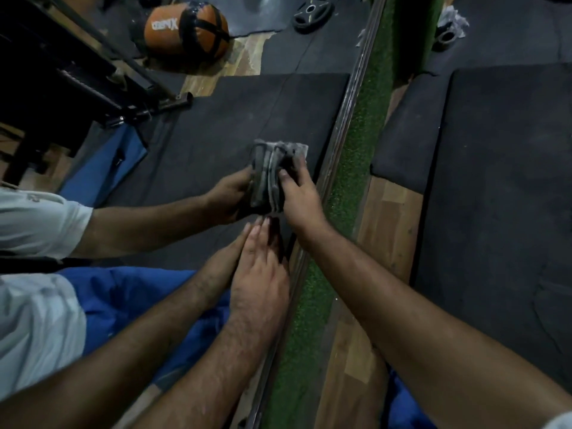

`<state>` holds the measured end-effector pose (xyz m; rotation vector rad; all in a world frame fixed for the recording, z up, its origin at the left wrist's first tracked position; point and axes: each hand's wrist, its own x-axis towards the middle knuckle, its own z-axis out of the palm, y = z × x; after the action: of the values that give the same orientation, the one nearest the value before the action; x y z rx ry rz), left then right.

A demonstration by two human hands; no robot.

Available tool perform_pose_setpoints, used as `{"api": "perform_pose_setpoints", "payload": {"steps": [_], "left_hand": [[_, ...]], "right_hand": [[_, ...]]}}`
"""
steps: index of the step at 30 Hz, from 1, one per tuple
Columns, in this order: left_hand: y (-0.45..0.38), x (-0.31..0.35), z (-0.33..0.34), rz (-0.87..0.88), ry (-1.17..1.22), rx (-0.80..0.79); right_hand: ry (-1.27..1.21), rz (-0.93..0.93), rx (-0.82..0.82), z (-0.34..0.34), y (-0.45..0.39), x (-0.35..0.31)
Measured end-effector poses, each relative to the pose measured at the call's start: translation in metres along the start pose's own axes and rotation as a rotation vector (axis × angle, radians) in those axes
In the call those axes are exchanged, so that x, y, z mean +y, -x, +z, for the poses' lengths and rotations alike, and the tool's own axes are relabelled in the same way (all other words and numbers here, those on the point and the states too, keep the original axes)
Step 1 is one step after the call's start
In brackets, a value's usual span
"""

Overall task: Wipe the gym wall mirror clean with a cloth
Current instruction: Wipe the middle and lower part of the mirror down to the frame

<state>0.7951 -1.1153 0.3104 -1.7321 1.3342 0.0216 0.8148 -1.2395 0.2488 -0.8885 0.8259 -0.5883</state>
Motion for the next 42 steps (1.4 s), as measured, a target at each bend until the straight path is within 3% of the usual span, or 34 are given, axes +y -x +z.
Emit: {"api": "perform_pose_setpoints", "payload": {"steps": [3, 7, 13, 18, 22, 24, 29, 34, 36, 39, 41, 42], "left_hand": [[0.011, -0.001, 0.008, 0.031, -0.038, 0.001], [0.026, 0.002, 0.025, 0.021, -0.037, 0.033], [0.040, 0.001, 0.030, 0.071, -0.092, 0.004], [0.050, 0.003, 0.041, 0.049, -0.108, 0.064], [0.060, 0.005, 0.047, 0.049, -0.101, 0.059], [0.067, 0.005, 0.053, 0.045, -0.093, 0.078], [0.089, 0.007, 0.069, 0.019, -0.046, 0.130], [0.117, 0.014, 0.076, 0.039, -0.054, 0.057], [0.132, 0.019, 0.083, 0.002, -0.013, 0.071], [0.157, 0.029, 0.105, -0.023, 0.037, 0.077], [0.171, 0.033, 0.120, -0.029, 0.043, 0.081], [0.178, 0.035, 0.125, -0.024, 0.051, 0.076]], "right_hand": [[0.097, -0.128, 0.011, -0.001, 0.013, 0.020], [-0.021, 0.194, 0.131, -0.005, -0.009, 0.042], [0.179, -0.196, 0.007, 0.000, 0.040, 0.041], [0.218, 0.086, 0.093, -0.009, 0.038, 0.073], [0.270, -0.200, 0.029, 0.004, 0.069, 0.056], [0.311, -0.254, 0.012, 0.002, 0.078, 0.066], [0.188, 0.103, 0.076, 0.013, 0.089, 0.094], [0.138, -0.171, -0.024, 0.028, 0.134, 0.079], [0.110, -0.097, 0.006, 0.027, 0.145, 0.103], [0.027, 0.186, 0.098, 0.029, 0.150, 0.143], [0.031, 0.181, 0.092, 0.037, 0.159, 0.145], [0.031, 0.091, 0.084, 0.043, 0.169, 0.137]]}}
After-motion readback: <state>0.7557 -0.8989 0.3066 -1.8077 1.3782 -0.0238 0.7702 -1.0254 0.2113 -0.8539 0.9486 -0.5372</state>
